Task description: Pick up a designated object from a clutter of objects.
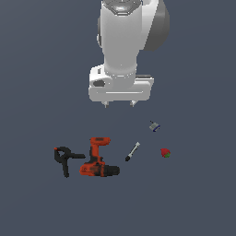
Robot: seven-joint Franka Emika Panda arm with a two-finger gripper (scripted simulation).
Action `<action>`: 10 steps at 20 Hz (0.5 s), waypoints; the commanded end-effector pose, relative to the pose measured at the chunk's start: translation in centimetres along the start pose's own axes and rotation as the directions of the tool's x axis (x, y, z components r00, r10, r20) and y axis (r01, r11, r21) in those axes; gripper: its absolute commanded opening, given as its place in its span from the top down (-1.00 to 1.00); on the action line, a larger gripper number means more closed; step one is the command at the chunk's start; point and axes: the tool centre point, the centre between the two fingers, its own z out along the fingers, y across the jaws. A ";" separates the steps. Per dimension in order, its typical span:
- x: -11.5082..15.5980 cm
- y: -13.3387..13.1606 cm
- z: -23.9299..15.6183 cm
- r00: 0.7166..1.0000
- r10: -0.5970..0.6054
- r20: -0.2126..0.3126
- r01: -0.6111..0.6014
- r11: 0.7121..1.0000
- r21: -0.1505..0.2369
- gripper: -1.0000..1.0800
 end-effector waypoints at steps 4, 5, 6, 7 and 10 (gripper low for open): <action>0.0 0.1 0.0 1.000 -0.002 0.002 0.002 1.000 -0.005 -0.92; 0.0 0.1 0.0 1.000 -0.004 0.004 0.004 1.000 -0.009 -0.92; 0.0 0.2 0.1 1.000 -0.006 0.006 0.006 1.000 -0.014 -0.92; 0.0 0.3 0.1 1.000 -0.009 0.009 0.009 1.000 -0.020 -0.92; -0.1 0.5 0.2 1.000 -0.015 0.016 0.015 0.999 -0.035 -0.92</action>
